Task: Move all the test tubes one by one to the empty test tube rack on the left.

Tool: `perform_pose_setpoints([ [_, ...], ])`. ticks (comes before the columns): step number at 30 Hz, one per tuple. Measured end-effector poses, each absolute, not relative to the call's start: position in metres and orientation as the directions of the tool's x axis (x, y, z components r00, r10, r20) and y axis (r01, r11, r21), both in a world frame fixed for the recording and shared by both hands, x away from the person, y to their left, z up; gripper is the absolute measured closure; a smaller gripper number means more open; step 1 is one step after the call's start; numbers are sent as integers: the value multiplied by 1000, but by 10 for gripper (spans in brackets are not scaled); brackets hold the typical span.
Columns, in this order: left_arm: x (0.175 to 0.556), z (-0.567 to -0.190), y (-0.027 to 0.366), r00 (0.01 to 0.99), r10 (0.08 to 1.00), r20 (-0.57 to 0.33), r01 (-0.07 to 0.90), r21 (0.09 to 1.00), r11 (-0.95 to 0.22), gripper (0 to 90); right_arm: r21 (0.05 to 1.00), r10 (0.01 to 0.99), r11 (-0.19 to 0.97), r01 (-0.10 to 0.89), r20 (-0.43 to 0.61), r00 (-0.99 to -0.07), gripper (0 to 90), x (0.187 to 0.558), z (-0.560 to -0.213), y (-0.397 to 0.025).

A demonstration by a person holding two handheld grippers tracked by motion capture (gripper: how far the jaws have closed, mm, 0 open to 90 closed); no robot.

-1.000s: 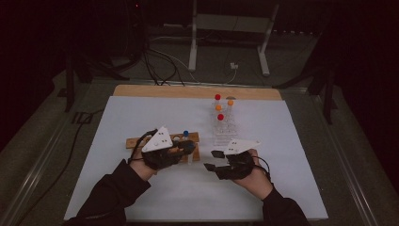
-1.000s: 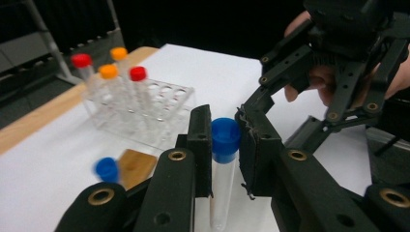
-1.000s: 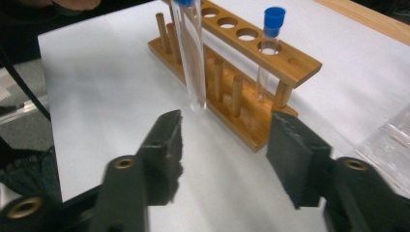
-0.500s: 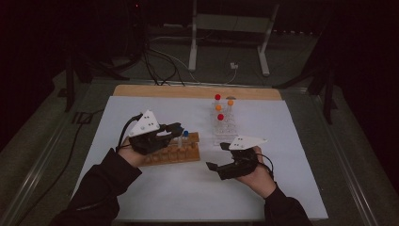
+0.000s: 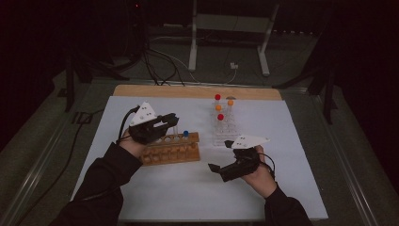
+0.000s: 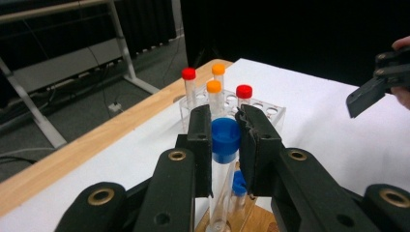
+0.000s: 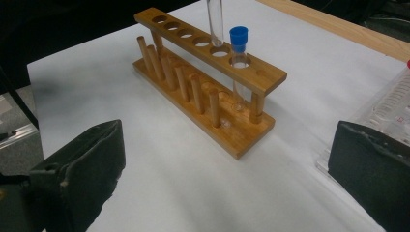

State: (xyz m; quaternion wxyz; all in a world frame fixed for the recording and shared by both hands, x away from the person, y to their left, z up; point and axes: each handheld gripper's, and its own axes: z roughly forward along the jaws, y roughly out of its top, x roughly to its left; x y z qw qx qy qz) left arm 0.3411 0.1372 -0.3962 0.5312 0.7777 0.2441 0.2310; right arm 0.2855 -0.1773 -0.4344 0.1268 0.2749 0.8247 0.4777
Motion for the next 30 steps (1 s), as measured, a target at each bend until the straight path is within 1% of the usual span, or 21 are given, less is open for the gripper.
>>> perform_pose_setpoints([
  [11, 346, -426, 138, 770, 637, 31, 199, 938, -286, 775, 851, 568, 402, 336, 56, -821, 0, 287, -437, -179],
  [16, 346, -439, 136, 764, 645, 15, 225, 931, -288, 775, 852, 564, 401, 336, 59, -824, 0, 287, -438, -180],
  [24, 346, -449, 135, 760, 650, 9, 244, 923, -298, 774, 852, 566, 399, 340, 64, -822, 0, 288, -438, -181],
  [30, 344, -454, 132, 755, 655, 30, 235, 920, -314, 774, 856, 564, 390, 339, 69, -823, 0, 289, -435, -185],
])
